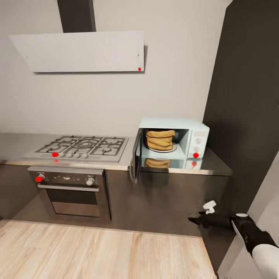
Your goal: In the kitchen, take the popcorn bag from the countertop, put it into the microwave, and heat it until the popcorn is cooked so the cooked popcorn ends up inside the bag.
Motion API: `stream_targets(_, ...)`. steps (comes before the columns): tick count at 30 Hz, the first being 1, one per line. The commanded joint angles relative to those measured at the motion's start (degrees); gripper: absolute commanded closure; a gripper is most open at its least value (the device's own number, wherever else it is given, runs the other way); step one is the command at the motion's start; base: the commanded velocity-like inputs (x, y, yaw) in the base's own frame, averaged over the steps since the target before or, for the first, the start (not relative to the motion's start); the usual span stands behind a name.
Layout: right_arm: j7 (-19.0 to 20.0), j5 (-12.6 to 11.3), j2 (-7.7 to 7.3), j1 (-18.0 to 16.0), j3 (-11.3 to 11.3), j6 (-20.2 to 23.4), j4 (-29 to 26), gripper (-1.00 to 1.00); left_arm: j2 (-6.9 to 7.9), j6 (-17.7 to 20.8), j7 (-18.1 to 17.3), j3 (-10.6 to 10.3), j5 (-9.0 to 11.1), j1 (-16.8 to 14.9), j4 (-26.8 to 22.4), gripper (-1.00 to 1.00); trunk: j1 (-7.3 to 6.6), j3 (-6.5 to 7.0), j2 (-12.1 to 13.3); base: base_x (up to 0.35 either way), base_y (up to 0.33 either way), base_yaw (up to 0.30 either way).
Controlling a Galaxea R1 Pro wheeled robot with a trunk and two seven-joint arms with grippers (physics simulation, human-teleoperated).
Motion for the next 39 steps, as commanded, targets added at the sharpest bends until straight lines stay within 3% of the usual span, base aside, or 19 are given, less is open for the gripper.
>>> stream_targets(1,0.3,1.0,0.1,1.9,-0.4,0.6,1.7,-1.0,0.52,0.0,0.3,0.0,0.1,0.0,-0.7,-1.0,-0.03,-0.05,0.0,-0.316,0.0,0.0)
stream_targets(4,-1.2,2.9,-0.03,3.1,-0.3,0.6,11.2,-1.0,2.18,1.6,0.5,0.0,0.4,0.0,-7.4,-1.0,-0.03,-0.05,0.0,-0.288,0.0,0.0)
stream_targets(7,-3.9,9.2,0.41,3.3,0.0,0.3,23.5,-1.0,4.49,7.4,3.3,0.2,0.4,0.0,-16.0,-1.0,-0.03,-0.05,0.0,-0.082,0.0,0.0)
stream_targets(9,-11.4,11.4,0.7,3.5,0.0,0.1,29.6,-1.0,6.37,14.0,6.3,0.3,0.4,0.0,-25.9,-1.0,-0.03,-0.05,0.0,-0.016,0.0,0.0)
stream_targets(11,-20.7,11.7,1.03,5.5,-0.2,-0.1,31.0,-1.0,7.67,21.7,9.2,0.3,0.4,-0.3,-34.5,-1.0,-0.03,-0.05,0.0,-0.005,0.0,0.0)
stream_targets(13,-28.0,10.8,1.7,8.7,-0.4,-0.3,31.5,-1.0,8.36,31.3,13.1,0.4,0.6,-4.2,-40.1,-1.0,-0.03,-0.05,0.0,-0.001,0.0,0.0)
stream_targets(14,-31.8,8.8,3.16,11.5,-0.5,-1.2,31.6,-1.0,8.46,38.7,15.6,0.4,0.9,-12.0,-41.5,-1.0,-0.03,-0.05,0.0,0.0,0.0,0.0)
stream_targets(15,-32.9,8.2,3.7,12.8,-0.5,-1.9,31.7,-1.0,8.4,41.1,16.2,0.4,1.1,-16.9,-41.2,-1.0,-0.03,-0.05,0.0,0.0,0.0,0.0)
stream_targets(16,-35.0,7.8,4.33,14.0,-0.5,-2.8,31.7,-1.0,8.16,43.1,16.4,0.4,1.2,-25.2,-38.1,-1.0,-0.03,-0.05,0.0,0.0,0.0,0.0)
stream_targets(18,-37.3,7.7,4.68,14.4,-0.5,-3.1,31.7,-1.0,7.84,43.5,15.9,0.4,1.1,-32.4,-32.5,-1.0,-0.03,-0.05,0.0,0.0,0.0,0.0)
stream_targets(21,-38.1,7.2,4.77,14.6,-0.6,-3.6,31.7,-1.0,5.84,43.3,16.3,0.3,0.5,-34.9,-35.2,-1.0,-0.03,-0.05,0.0,0.0,0.0,0.0)
stream_targets(25,-38.3,5.2,4.8,14.6,-0.5,-5.1,31.7,-1.0,4.82,43.9,16.2,0.2,1.0,-35.4,-41.6,-1.0,-0.03,-0.05,0.0,0.081,0.0,0.0)
stream_targets(34,-38.4,5.0,4.84,14.6,-0.5,-5.3,31.7,-1.0,4.66,43.3,15.6,0.2,1.1,-35.4,-39.6,-1.0,-0.03,-0.05,0.0,0.308,0.0,0.0)
stream_targets(39,-38.4,5.1,5.79,14.6,-0.5,-5.2,31.7,-1.0,4.72,43.4,15.4,0.3,1.2,-35.4,-39.6,-1.0,-0.03,-0.05,0.0,0.323,0.0,0.0)
